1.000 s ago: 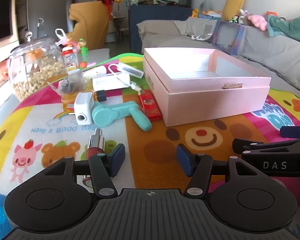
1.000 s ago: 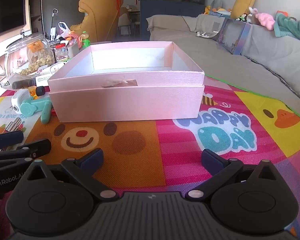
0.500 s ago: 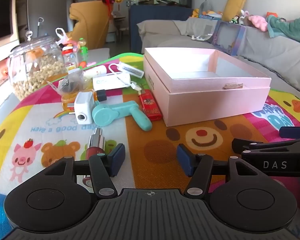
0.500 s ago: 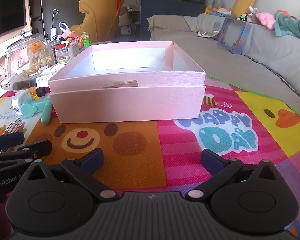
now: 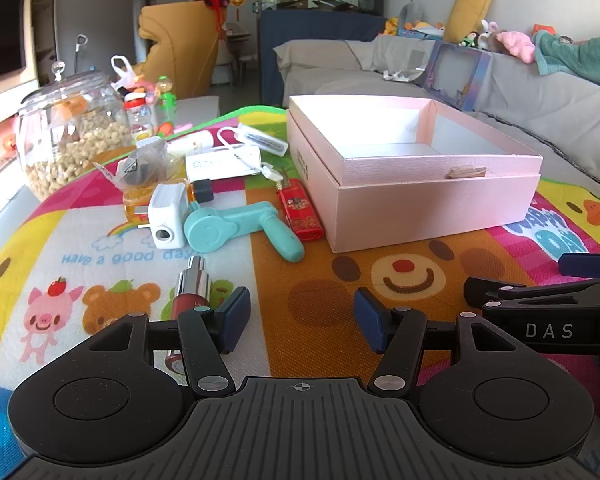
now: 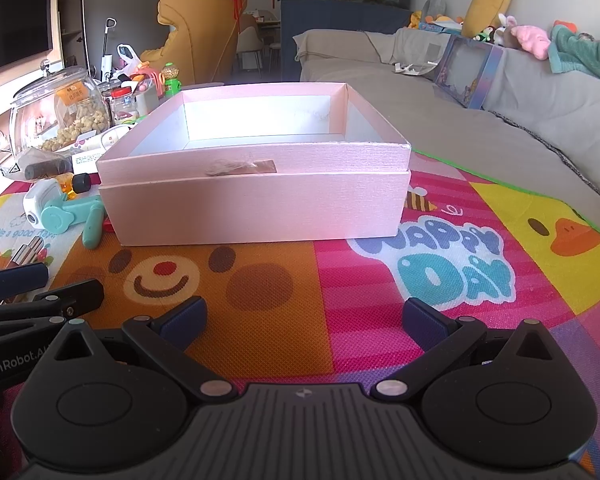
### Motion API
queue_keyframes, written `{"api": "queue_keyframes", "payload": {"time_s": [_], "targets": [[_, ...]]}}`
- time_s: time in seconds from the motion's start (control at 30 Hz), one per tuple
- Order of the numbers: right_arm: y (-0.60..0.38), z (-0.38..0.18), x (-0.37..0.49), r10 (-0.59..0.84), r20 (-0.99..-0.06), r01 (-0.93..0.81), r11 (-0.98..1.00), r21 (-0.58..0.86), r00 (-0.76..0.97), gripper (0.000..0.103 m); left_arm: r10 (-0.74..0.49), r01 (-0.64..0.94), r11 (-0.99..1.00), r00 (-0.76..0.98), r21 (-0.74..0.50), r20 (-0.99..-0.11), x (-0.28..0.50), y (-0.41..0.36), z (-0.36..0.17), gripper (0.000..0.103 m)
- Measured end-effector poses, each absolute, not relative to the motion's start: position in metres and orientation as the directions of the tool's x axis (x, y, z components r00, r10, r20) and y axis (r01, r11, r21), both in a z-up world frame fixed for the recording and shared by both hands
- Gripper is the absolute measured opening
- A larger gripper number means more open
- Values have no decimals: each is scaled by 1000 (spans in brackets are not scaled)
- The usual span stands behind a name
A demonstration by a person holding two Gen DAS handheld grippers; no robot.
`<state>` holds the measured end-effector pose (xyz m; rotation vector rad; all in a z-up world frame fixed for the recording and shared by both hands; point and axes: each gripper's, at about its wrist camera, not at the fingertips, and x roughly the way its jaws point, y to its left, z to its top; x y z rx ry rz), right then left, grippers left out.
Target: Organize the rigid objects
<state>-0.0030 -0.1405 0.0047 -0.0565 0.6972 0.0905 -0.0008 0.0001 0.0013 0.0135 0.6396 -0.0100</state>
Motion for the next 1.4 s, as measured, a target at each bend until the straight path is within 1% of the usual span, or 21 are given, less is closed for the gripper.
{"api": "queue_keyframes", "payload": {"time_s": [1.4], "targets": [[-139, 6, -2, 72, -644, -100, 995, -8, 762, 103, -7, 14, 1000, 802, 7, -597, -1, 1, 1, 63]]}}
